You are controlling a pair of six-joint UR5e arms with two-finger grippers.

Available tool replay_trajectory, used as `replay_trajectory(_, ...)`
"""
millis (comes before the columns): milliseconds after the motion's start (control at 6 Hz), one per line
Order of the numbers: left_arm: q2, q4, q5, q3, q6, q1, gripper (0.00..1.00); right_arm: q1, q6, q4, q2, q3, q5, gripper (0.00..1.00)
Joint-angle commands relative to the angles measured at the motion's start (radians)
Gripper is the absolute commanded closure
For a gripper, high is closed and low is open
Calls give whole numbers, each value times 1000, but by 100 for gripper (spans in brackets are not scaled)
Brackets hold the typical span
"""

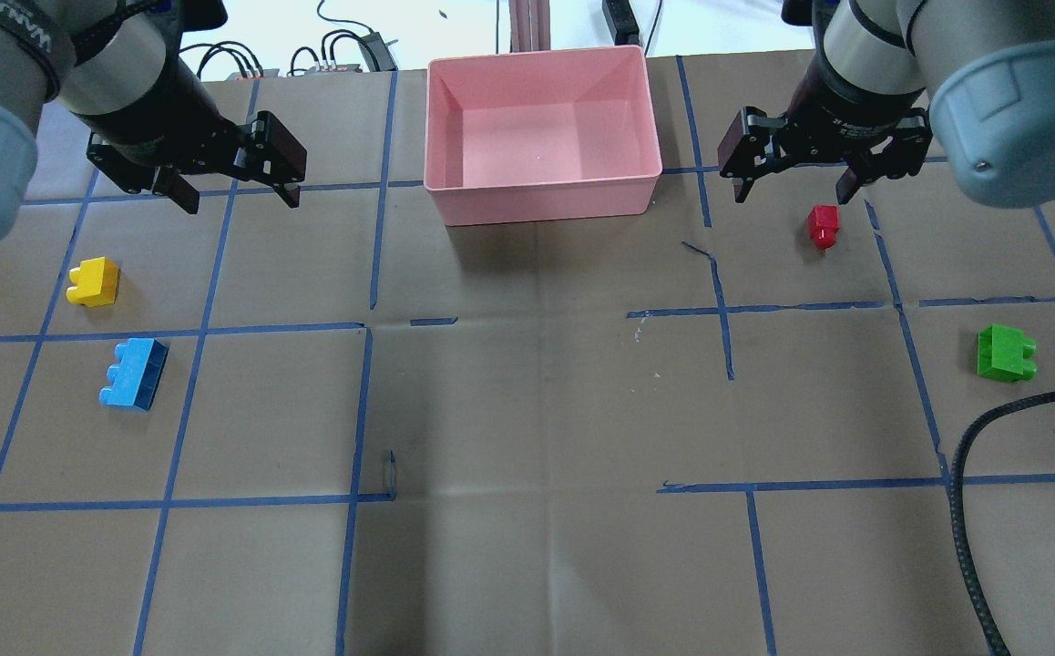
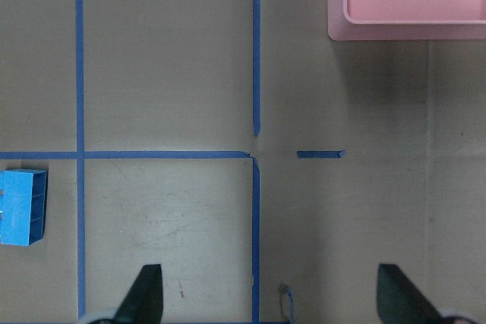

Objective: Put all blocks into box

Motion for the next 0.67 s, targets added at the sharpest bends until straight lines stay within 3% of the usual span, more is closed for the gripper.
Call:
replay_trajectory(0, 2, 0, 0, 0, -1, 0, 0, -1, -1, 5, 0, -5, -1, 0)
replay_trajectory(500, 2, 0, 1, 0, -1, 0, 0, -1, -2, 5, 0, -8, -9, 0)
